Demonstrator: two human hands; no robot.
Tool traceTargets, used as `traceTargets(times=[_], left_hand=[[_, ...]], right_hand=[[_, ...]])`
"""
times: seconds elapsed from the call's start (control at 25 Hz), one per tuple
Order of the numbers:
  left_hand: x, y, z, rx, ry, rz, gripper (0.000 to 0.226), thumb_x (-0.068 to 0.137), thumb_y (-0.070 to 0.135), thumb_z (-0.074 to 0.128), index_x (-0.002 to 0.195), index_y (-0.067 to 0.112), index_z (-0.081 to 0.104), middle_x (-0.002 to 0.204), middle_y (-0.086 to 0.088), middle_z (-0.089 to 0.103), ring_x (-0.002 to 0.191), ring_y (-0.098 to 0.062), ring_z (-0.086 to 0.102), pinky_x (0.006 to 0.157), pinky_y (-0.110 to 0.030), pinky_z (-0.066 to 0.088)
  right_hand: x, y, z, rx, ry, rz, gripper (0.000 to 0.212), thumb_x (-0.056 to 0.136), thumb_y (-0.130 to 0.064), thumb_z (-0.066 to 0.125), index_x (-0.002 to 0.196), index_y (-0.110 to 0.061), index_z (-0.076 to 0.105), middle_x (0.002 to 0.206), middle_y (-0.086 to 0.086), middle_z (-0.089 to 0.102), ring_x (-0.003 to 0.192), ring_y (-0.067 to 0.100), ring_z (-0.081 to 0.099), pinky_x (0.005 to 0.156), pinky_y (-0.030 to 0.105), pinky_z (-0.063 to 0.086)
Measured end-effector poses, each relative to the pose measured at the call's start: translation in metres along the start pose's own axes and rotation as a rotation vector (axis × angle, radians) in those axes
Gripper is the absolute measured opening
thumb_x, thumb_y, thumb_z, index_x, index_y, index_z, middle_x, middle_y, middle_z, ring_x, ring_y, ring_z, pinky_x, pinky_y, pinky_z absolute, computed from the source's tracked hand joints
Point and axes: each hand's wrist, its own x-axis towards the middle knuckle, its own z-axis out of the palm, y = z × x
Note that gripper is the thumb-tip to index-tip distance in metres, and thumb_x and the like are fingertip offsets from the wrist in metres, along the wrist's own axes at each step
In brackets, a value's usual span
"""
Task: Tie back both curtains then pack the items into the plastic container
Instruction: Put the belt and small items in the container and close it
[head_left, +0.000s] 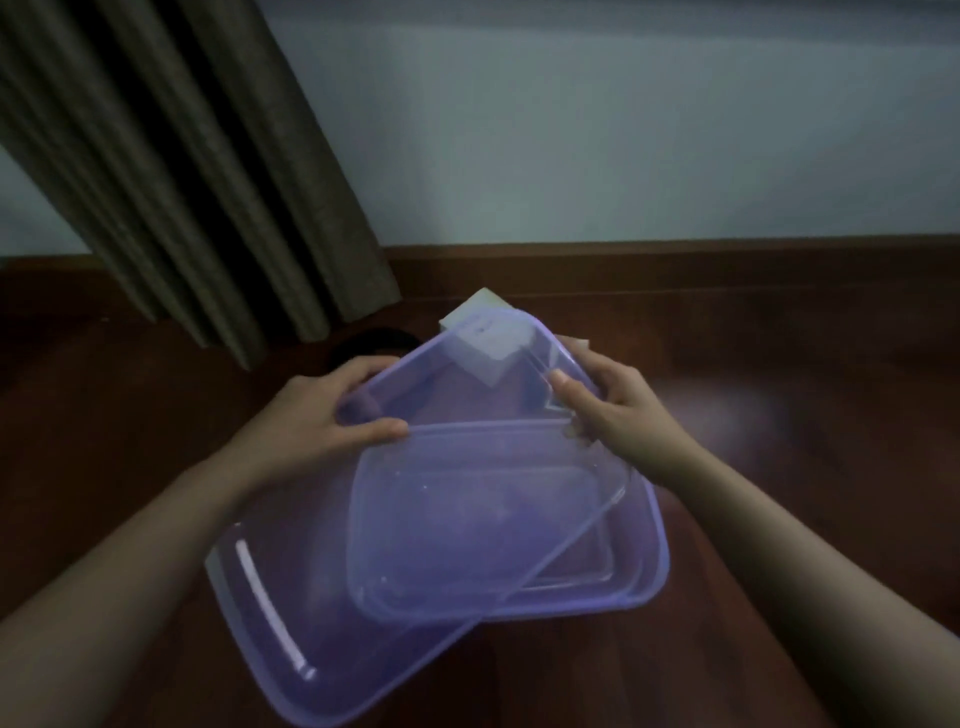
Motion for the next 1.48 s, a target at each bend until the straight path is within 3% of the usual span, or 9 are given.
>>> traceTargets(times=[0.12,0.24,0.36,0.48,0.68,1.0,1.16,1.32,1.48], left_hand=[[-0.032,-0.048,-0.018,-0.114,0.126,-0.122,0.045,0.067,0.055,0.074,0.108,0.060,0.054,0.106,0.032,0.063,0.098,0.013,0.059,0.082,-0.019,0.048],[-0.078,-0.107,-0.028,-0.277,0.341,-0.360,0.043,0.078,0.040,0.072,0.117,0.040,0.055,0.113,0.007,0.065,0.101,-0.014,0.063,0.090,-0.038,0.051],[-0.133,-0.157,-0.029,-0.298,0.473,-0.578,0.033,0.082,0.032,0.067,0.112,0.040,0.056,0.111,-0.003,0.064,0.100,-0.024,0.063,0.083,-0.037,0.052],[-0.166,-0.193,-0.017,-0.311,0.430,-0.728,0.055,0.076,0.047,0.070,0.125,0.026,0.057,0.113,-0.004,0.064,0.098,-0.023,0.063,0.087,-0.041,0.052],[-0.145,-0.213,0.022,-0.195,0.354,-0.758,0.046,0.084,0.039,0.066,0.123,0.015,0.058,0.109,-0.005,0.066,0.080,-0.020,0.061,0.076,-0.029,0.047],[-0.115,-0.241,0.046,0.180,0.323,-0.843,0.052,0.090,0.045,0.053,0.119,0.002,0.059,0.113,-0.029,0.058,0.107,-0.041,0.052,0.089,-0.041,0.044],[-0.111,-0.226,0.042,0.347,0.226,-0.972,0.065,0.086,0.059,0.047,0.123,0.005,0.053,0.126,-0.024,0.048,0.116,-0.041,0.046,0.093,-0.049,0.045],[-0.073,-0.186,0.033,0.281,0.511,-0.701,0.047,0.091,0.035,0.053,0.125,0.002,0.052,0.124,-0.023,0.049,0.114,-0.039,0.048,0.088,-0.044,0.044],[0.013,-0.144,0.034,-0.068,0.412,-0.619,0.044,0.095,0.030,0.050,0.129,0.001,0.051,0.126,-0.019,0.058,0.117,-0.034,0.054,0.092,-0.034,0.042]], right_hand=[[0.031,0.007,0.039,-0.135,-0.057,-0.020,0.048,0.098,-0.034,0.039,0.143,-0.019,0.034,0.141,-0.010,0.044,0.126,0.002,0.041,0.106,0.020,0.033],[0.048,0.043,0.068,-0.621,-0.223,-0.032,0.058,0.098,-0.045,0.031,0.148,-0.018,0.019,0.155,-0.002,0.023,0.142,0.011,0.019,0.114,0.028,0.015],[0.053,0.078,0.083,-1.033,-0.413,-0.045,0.061,0.098,-0.046,0.027,0.150,-0.017,0.012,0.158,0.003,0.017,0.145,0.021,0.014,0.117,0.041,0.010],[0.056,0.097,0.093,-1.152,-0.402,-0.105,0.064,0.096,-0.051,0.016,0.149,-0.015,0.016,0.154,0.007,0.027,0.143,0.025,0.023,0.115,0.043,0.017],[0.054,0.112,0.098,-1.160,-0.311,-0.170,0.078,0.084,-0.052,0.007,0.143,-0.008,0.032,0.144,0.015,0.043,0.136,0.034,0.037,0.109,0.049,0.028],[0.054,0.109,0.104,-1.190,-0.268,-0.167,0.083,0.081,-0.054,0.001,0.146,-0.010,0.025,0.150,0.012,0.036,0.141,0.028,0.029,0.113,0.046,0.021],[0.054,0.111,0.103,-1.198,-0.250,-0.176,0.086,0.079,-0.059,0.000,0.147,-0.011,0.022,0.153,0.010,0.031,0.143,0.026,0.023,0.115,0.045,0.017],[0.054,0.110,0.085,-1.198,-0.180,-0.177,0.083,0.083,-0.062,0.004,0.147,-0.013,0.021,0.155,0.007,0.027,0.145,0.023,0.018,0.116,0.045,0.015],[0.042,0.115,0.036,-1.203,-0.031,-0.054,0.082,0.083,-0.063,0.008,0.146,-0.013,0.026,0.153,0.010,0.030,0.143,0.026,0.023,0.115,0.046,0.018]])
